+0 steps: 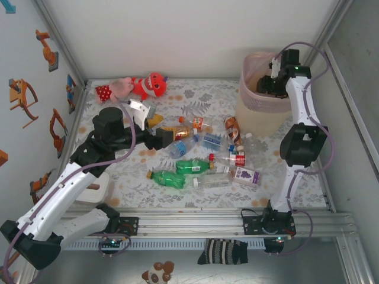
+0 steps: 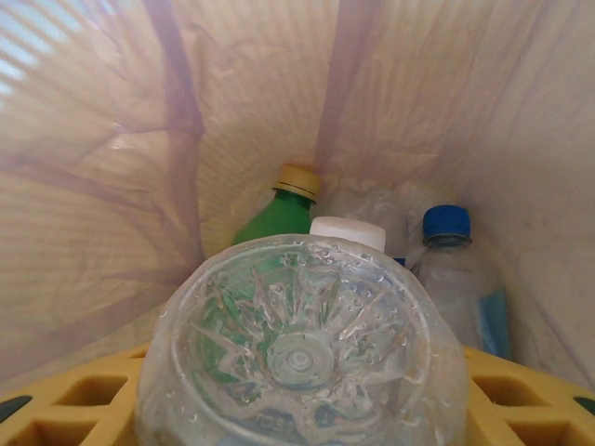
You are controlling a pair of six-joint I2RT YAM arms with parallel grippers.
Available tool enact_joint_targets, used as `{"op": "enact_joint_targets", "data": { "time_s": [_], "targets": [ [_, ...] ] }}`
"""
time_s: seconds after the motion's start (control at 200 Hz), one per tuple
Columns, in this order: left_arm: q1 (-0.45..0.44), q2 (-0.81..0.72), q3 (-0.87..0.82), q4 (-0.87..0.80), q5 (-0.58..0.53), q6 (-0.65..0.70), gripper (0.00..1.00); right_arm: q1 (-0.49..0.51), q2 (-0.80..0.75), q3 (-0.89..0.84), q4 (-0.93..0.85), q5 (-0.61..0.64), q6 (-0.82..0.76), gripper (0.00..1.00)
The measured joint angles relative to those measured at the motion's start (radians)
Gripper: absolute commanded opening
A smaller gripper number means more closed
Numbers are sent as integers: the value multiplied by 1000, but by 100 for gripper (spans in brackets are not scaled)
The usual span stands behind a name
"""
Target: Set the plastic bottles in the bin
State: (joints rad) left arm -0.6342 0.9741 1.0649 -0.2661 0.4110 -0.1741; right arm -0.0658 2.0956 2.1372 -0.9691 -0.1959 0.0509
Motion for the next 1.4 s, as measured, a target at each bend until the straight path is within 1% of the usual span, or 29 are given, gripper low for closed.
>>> {"op": "enact_joint_targets", "data": {
  "time_s": [0.145,0.28,0.481,0.806,0.941,1.197,1.402],
  "targets": [
    [0,2,0,0,0,-5,85,0,58,-2,-3,3,0,52],
    [0,4,0,-1,0,-6,85,0,100,-1,-6,3,3,60],
    [0,4,0,-3,-2,-10,86,0,107,4,-20,4,9,69],
    [0,4,0,-6,-21,-13,85,0,97,4,-69,8,12,75],
    [1,5,2,-18,-35,-13,85,0,35,5,-74,15,12,75],
    [9,24,23,-65,-66,-12,85,5,-147,45,-74,15,12,75],
    [22,67,58,-142,-90,4,85,16,-285,51,-75,16,12,75]
  ]
}}
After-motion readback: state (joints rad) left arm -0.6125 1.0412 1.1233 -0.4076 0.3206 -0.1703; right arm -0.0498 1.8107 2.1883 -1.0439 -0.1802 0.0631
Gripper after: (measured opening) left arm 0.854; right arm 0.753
